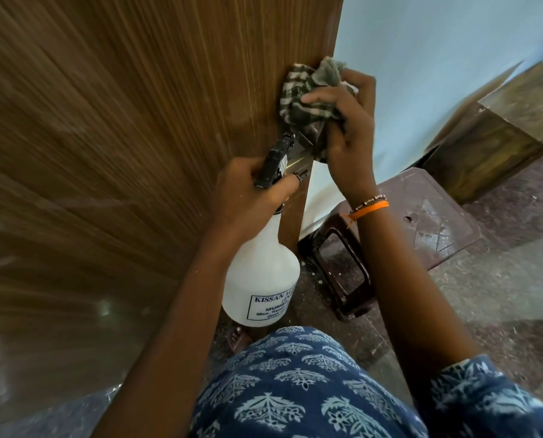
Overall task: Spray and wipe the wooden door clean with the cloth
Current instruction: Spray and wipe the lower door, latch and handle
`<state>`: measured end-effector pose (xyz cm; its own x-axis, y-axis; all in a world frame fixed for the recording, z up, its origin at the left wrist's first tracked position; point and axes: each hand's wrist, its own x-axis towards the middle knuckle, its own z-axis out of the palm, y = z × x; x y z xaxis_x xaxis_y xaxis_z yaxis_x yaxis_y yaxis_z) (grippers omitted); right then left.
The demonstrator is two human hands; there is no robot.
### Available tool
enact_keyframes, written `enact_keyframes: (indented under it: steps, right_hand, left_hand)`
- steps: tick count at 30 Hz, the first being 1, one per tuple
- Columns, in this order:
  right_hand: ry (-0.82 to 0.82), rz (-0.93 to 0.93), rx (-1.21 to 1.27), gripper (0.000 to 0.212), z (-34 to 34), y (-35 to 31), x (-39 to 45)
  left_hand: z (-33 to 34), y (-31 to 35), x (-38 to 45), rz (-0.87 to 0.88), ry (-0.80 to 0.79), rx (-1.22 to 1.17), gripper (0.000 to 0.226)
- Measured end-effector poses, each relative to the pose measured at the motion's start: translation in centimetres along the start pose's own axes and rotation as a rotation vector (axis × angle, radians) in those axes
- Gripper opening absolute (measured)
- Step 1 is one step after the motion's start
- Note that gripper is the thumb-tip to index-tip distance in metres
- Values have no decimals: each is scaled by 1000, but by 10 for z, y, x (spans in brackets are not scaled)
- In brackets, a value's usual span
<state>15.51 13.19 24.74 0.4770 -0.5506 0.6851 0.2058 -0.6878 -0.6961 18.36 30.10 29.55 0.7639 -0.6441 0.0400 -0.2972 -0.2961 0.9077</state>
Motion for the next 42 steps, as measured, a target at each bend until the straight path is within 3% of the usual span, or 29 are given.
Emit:
enact_keyframes:
  steps: [10, 13, 16, 18, 22, 28, 33, 38, 40, 42]
  right_hand:
    - [-144, 310, 30, 54, -18, 40, -22]
    - [-71, 153, 23, 50, -20, 24, -8]
    - [-157, -95, -93, 49, -13, 5, 8]
    - [-201, -143, -132, 48, -8, 2, 12]
    - [-59, 81, 83, 42, -6, 20, 5]
    - [-107, 473, 218, 52, -5, 40, -35]
    - [-123, 537, 220, 45, 3, 38, -43]
    - [-317, 645, 119, 43, -6, 53, -60]
    - [-235, 776, 180, 40, -12, 54, -58]
    - [-42, 894, 262, 32, -12, 52, -55]
  left_hand:
    - [3, -2, 2, 0, -9, -7, 35]
    - [3, -3, 1, 4, -11, -16, 37]
    - [3, -4, 1, 8, -11, -14, 38]
    - [3, -5, 1, 8, -8, -13, 38]
    - [3, -5, 1, 1, -11, -23, 37]
    - [5, -4, -1, 4, -2, -39, 35]
    - [5, -4, 0, -9, -6, -57, 23]
    - [7, -4, -2, -8, 1, -49, 10]
    - [6, -5, -5, -1, 15, -63, 14]
    - [4, -5, -11, -3, 27, -83, 19]
